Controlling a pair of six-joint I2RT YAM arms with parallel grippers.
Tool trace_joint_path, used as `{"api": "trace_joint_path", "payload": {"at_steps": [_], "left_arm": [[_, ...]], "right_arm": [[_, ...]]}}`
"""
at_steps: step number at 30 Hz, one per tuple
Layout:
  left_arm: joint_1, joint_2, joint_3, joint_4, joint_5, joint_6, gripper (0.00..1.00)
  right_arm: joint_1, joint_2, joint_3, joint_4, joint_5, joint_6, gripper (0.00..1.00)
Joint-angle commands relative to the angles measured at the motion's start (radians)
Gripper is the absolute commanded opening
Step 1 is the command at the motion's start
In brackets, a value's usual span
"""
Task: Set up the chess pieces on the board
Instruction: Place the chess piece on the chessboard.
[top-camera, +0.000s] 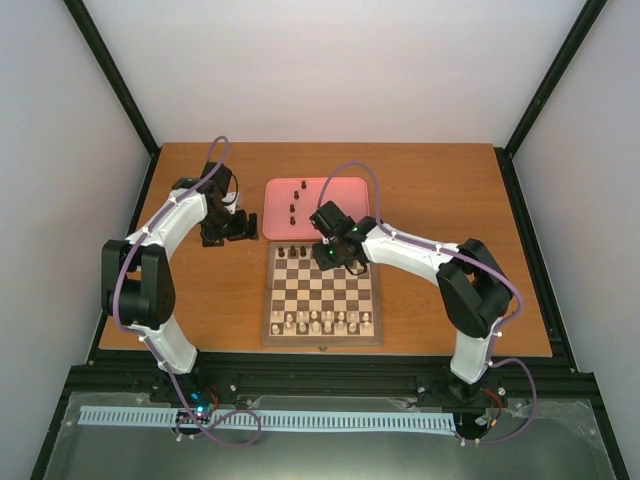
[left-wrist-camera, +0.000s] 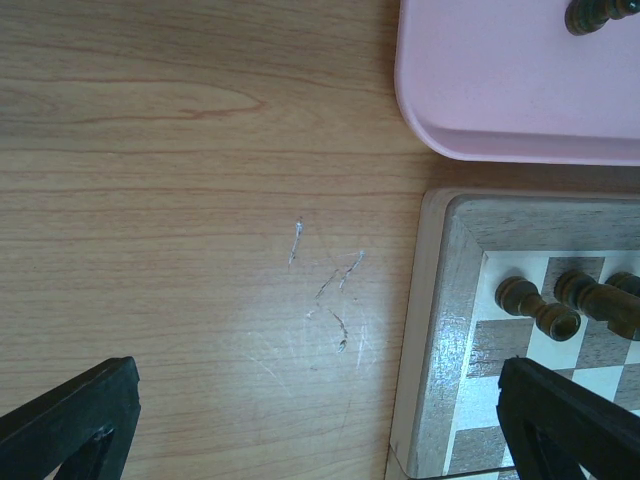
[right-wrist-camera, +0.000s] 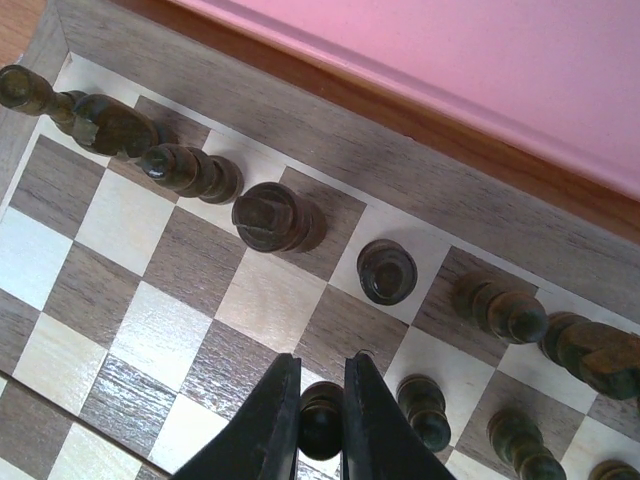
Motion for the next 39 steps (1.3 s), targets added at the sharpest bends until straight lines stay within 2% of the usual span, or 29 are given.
{"api": "trace_joint_path", "payload": {"at_steps": [1,39], "left_arm": [[-0.003,-0.013,0.022,0.007,-0.014,0.015,1.00],[-0.003,0.026,0.042,0.000,-0.020,0.017,1.00]], "right_arm": [[-0.004,0.020,-0.017,0.031,0.009,-0.004,0.04],[-0.027,0.092,0.024,0.045,-0.022,-0.048,0.10]]}}
